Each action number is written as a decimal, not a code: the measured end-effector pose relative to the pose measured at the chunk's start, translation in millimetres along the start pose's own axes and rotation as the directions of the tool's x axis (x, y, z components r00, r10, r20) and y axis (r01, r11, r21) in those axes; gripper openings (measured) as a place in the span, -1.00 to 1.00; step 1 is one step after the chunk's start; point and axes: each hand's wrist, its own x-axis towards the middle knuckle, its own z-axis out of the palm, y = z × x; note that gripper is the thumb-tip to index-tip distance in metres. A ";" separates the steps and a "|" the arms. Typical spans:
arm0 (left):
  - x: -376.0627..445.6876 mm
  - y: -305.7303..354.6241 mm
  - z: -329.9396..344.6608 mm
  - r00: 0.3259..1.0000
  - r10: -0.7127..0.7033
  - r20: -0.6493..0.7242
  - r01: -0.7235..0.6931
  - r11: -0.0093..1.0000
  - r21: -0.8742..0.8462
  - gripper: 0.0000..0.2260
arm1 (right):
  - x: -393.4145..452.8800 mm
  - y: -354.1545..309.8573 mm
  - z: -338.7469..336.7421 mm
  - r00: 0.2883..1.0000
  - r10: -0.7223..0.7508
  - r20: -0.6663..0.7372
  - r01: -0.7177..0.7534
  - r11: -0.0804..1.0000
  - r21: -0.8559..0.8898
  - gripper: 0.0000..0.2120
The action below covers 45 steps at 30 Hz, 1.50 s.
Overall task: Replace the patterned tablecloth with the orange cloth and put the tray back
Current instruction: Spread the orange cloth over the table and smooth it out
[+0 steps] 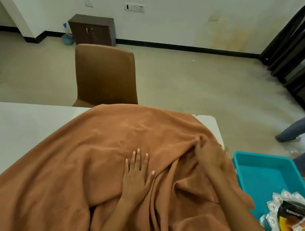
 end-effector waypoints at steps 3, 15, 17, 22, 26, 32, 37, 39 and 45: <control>-12.6 9.1 8.2 0.999 0.041 -0.014 -0.042 0.999 -0.027 -0.47 | -19.4 -42.8 22.8 0.906 -0.424 -0.005 0.424 0.906 -0.013 -0.42; 51.7 28.6 3.8 0.985 0.148 0.085 -0.139 0.986 -0.096 -0.29 | 49.3 -41.8 55.7 0.922 -0.354 0.156 0.371 0.923 -0.098 -0.32; 61.8 44.2 -6.8 0.960 0.213 0.181 -0.182 0.968 -0.176 -0.23 | 61.5 -19.4 47.6 0.956 -0.252 0.152 0.270 0.955 -0.118 -0.31; -4.4 54.2 -35.0 0.964 0.243 -0.105 -0.256 0.958 -0.132 -0.53 | 38.3 7.2 -6.3 0.963 -0.248 0.106 0.258 0.962 -0.092 -0.37; -125.2 25.1 -31.4 0.980 0.072 -0.186 -0.101 0.983 -0.154 -0.50 | -95.9 43.4 -39.6 0.900 -0.433 -0.044 0.435 0.894 0.111 -0.43; -286.9 11.3 -13.4 0.984 -0.168 -0.056 0.162 0.982 -0.096 -0.45 | -274.4 141.6 -27.8 0.938 -0.345 0.033 0.340 0.935 0.102 -0.37; -368.1 25.1 -10.4 0.975 -0.175 0.139 0.183 0.982 -0.049 -0.39 | -348.7 188.2 -24.7 0.948 -0.278 0.155 0.289 0.956 -0.051 -0.23; -382.8 19.1 -8.0 0.973 -0.165 0.159 0.173 0.984 -0.037 -0.36 | -372.6 206.4 -23.0 0.927 -0.310 0.212 0.338 0.934 -0.114 -0.24; -422.2 -1.1 -13.3 0.970 -0.100 0.220 0.116 0.991 -0.063 -0.28 | -434.7 252.1 -25.3 0.931 -0.211 0.297 0.269 0.948 -0.169 -0.29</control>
